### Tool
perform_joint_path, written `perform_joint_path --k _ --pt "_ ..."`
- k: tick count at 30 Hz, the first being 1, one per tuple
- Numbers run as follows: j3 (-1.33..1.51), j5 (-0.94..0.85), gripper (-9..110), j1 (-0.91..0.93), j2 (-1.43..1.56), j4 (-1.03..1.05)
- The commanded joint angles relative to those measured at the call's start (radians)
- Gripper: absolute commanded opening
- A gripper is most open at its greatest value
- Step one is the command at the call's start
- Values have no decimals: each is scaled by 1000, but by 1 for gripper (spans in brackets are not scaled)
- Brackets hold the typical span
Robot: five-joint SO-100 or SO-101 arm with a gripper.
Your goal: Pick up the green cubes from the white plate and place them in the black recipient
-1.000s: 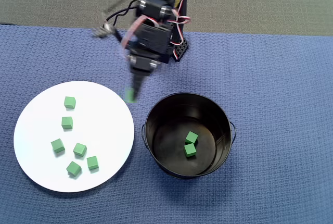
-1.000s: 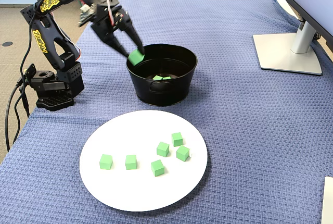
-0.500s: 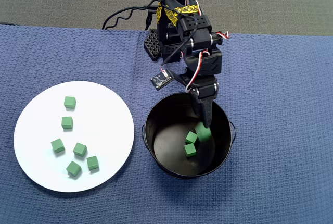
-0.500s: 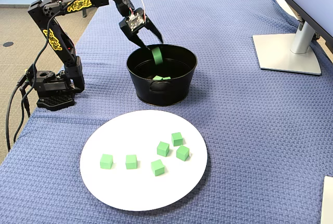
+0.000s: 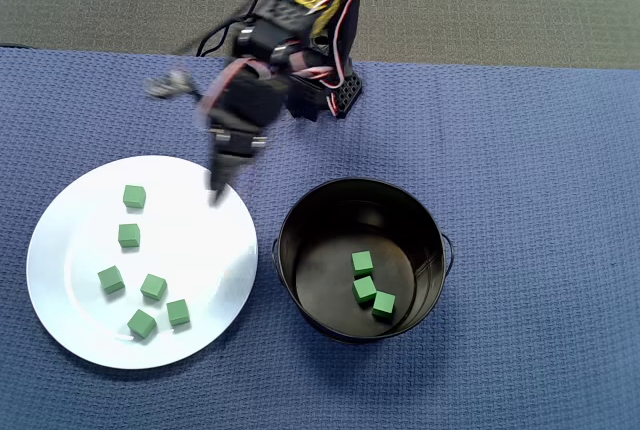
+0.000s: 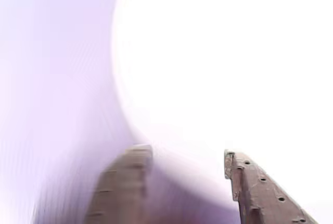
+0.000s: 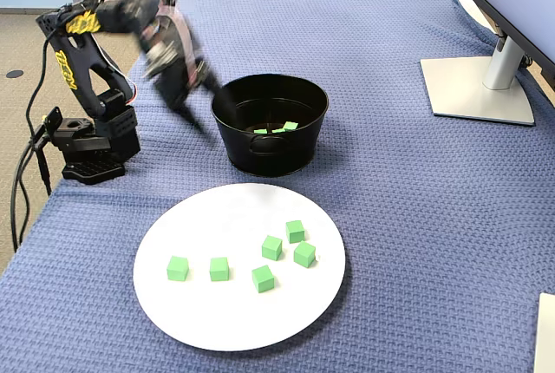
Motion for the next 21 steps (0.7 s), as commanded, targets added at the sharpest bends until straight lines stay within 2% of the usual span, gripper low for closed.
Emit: perform_joint_path --k 1,11,21 --pt "-20 -11 5 133 -86 -64" --pt "-302 101 17 173 -518 43" --pt "-563 114 19 187 -773 129"
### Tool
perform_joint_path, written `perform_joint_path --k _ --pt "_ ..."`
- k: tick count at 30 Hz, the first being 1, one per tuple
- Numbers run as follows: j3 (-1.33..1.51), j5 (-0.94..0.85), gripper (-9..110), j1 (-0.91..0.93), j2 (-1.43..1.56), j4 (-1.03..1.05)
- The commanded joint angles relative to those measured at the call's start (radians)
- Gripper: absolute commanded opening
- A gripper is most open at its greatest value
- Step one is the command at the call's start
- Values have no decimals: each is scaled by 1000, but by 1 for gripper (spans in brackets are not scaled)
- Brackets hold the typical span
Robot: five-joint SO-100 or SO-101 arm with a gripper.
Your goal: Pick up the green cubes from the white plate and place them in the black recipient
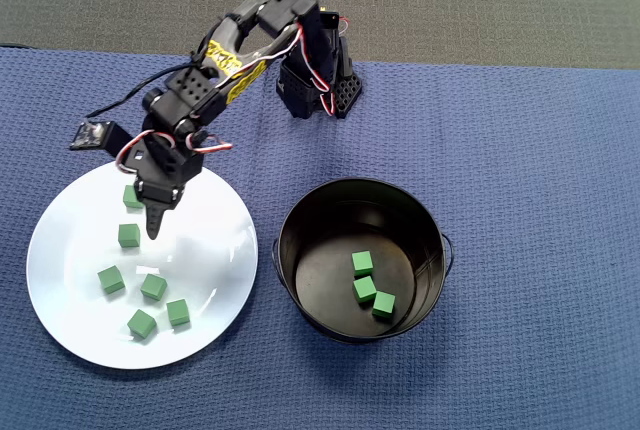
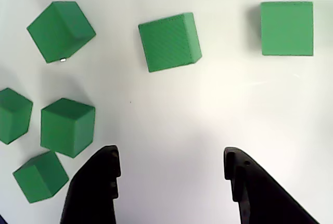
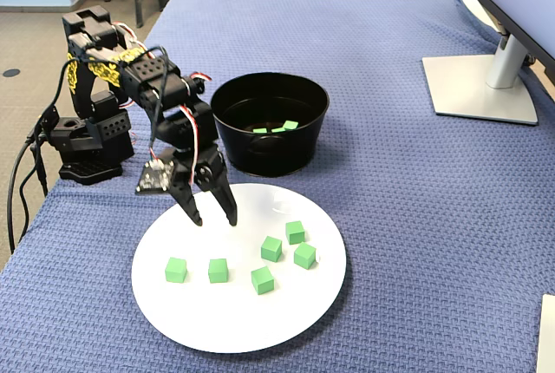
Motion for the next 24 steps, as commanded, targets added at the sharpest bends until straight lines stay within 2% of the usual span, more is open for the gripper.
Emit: perform_joint_path --k 1,11,24 --pt "-169 11 20 20 -61 49" --pt "-348 -35 20 29 -230 95" --pt "-376 -337 20 35 -272 92"
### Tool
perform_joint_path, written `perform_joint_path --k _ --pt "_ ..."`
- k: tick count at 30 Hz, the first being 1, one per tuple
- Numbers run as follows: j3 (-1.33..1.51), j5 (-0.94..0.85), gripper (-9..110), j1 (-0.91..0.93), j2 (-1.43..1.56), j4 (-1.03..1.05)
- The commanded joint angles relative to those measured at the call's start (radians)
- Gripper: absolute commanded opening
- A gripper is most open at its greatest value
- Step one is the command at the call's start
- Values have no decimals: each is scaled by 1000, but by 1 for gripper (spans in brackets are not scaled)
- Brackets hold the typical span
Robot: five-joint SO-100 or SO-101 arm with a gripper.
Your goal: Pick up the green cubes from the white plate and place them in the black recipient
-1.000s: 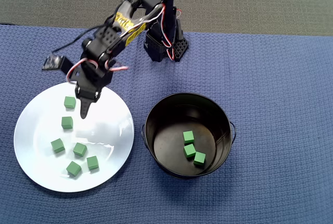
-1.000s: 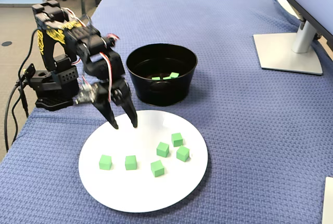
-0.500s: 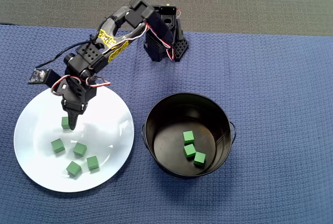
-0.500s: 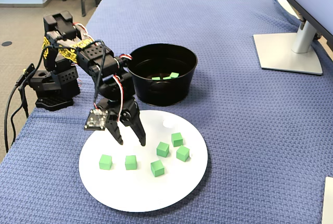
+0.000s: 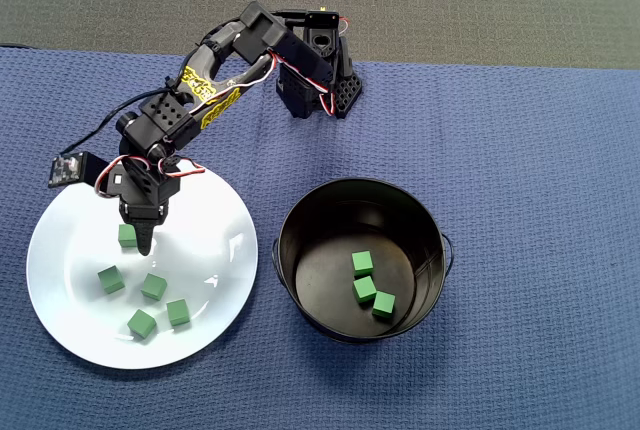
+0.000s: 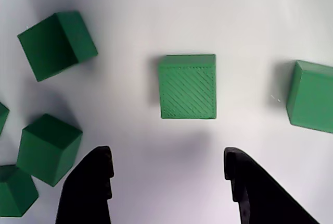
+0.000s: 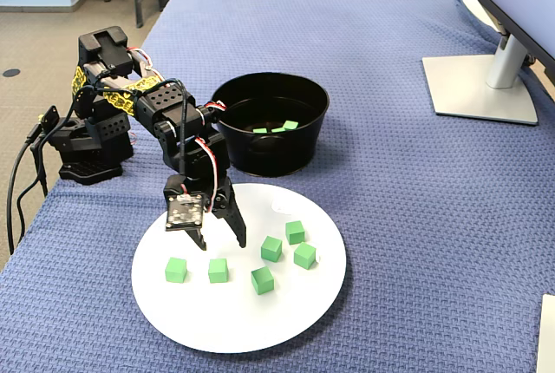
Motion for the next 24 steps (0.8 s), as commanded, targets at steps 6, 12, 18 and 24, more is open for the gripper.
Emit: perform_joint_path --k 6,12,18,24 --pt "-133 -124 19 25 -55 -20" --pt "-135 -155 19 31 -74 -40" --pt "-169 -167 19 46 -89 -43" --pt "-184 -192 19 49 -115 -51"
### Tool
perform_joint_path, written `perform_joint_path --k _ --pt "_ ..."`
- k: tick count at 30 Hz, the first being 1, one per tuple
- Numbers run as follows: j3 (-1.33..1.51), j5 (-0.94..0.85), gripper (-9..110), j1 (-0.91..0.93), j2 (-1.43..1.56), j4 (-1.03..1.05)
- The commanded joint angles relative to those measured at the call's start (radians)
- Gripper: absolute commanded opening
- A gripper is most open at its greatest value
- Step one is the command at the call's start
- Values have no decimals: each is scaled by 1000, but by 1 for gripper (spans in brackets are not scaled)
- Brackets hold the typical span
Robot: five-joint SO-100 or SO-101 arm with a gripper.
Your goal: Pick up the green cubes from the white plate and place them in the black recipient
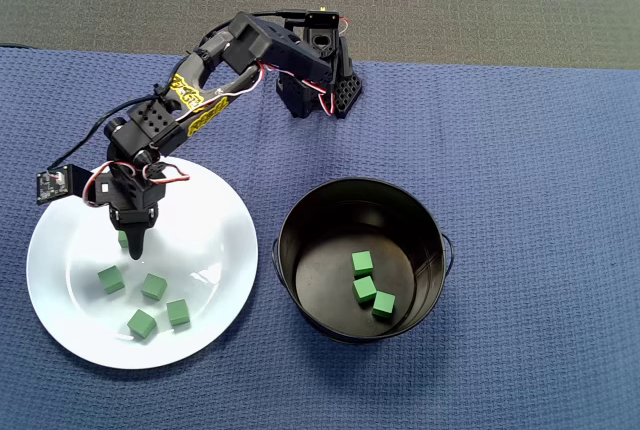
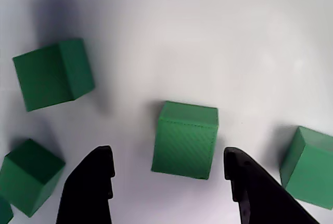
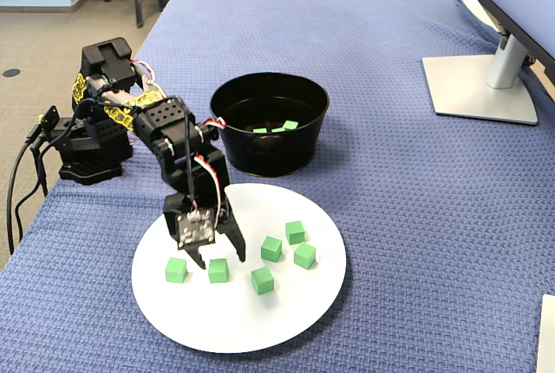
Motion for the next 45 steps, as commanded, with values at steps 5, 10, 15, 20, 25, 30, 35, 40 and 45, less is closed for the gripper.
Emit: perform_joint_path --k 5,10,15,20,25,30,35,40,45 --pt "-86 -32 17 11 -5 -26" --pt "-101 -25 12 14 -17 -38" --pt "-101 -15 2 14 -17 -37" --pt "-57 25 0 17 57 -35" --pt "61 181 0 11 279 -28" --pt "109 293 0 -23 534 95" --pt "110 480 0 -153 773 232" --pt "184 732 0 -368 965 281" --pt "423 874 0 -655 1106 158"
